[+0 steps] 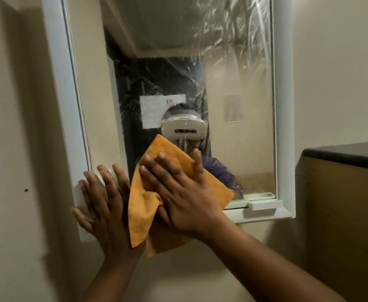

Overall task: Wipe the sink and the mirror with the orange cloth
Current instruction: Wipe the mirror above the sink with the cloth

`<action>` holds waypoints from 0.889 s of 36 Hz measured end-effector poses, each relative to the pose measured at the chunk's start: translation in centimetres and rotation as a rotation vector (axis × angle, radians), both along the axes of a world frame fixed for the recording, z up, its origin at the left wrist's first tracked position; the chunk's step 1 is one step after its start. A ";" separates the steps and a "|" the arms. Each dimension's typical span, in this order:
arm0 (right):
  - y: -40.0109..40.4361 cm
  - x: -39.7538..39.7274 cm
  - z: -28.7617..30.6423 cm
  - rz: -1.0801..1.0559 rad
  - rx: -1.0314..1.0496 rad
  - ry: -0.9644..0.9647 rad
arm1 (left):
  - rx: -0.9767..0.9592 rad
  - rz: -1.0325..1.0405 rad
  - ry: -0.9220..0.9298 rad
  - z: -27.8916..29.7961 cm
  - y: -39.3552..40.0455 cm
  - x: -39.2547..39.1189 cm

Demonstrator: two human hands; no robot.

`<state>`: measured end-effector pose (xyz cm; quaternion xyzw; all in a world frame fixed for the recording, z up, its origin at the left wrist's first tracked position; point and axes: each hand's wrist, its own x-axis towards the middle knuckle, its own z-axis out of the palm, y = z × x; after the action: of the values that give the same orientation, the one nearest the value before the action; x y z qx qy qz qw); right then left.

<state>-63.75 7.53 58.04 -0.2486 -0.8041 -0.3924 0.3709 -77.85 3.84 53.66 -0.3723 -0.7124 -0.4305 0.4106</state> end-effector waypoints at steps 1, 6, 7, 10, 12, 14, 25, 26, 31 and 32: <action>0.2 0.7 0.2 -0.002 0.005 0.032 | 0.035 -0.045 0.023 0.0 -0.2 -0.1; 1.3 4.8 1.1 -0.123 -0.006 0.205 | 0.105 -0.201 -0.004 0.5 -0.7 0.1; 1.5 5.5 1.2 -0.138 -0.012 0.236 | 0.109 -0.201 -0.031 0.9 -0.8 0.4; 1.6 6.7 1.1 -0.157 -0.034 0.309 | 0.117 -0.211 -0.006 1.3 -0.8 1.0; 1.5 7.0 0.9 -0.162 -0.038 0.355 | 0.120 -0.213 0.031 1.3 -0.6 1.0; 1.4 6.7 0.7 -0.165 -0.047 0.411 | 0.121 -0.215 0.043 1.5 -0.4 1.2; 0.1 2.3 -2.2 -0.068 -0.045 0.284 | 0.121 -0.270 0.099 1.4 -0.4 1.5; 0.2 2.1 -1.9 -0.055 -0.037 0.262 | 0.124 -0.277 0.096 1.4 -0.4 1.5; 0.8 0.8 1.2 0.037 0.028 0.119 | 0.124 -0.314 0.037 1.5 -0.4 1.7; 0.8 0.5 2.1 0.057 0.048 0.098 | 0.123 -0.311 0.030 1.6 -0.4 1.7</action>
<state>-63.27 8.32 60.09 -0.2358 -0.7821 -0.3882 0.4266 -76.20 3.49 55.22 -0.4588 -0.6123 -0.5259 0.3715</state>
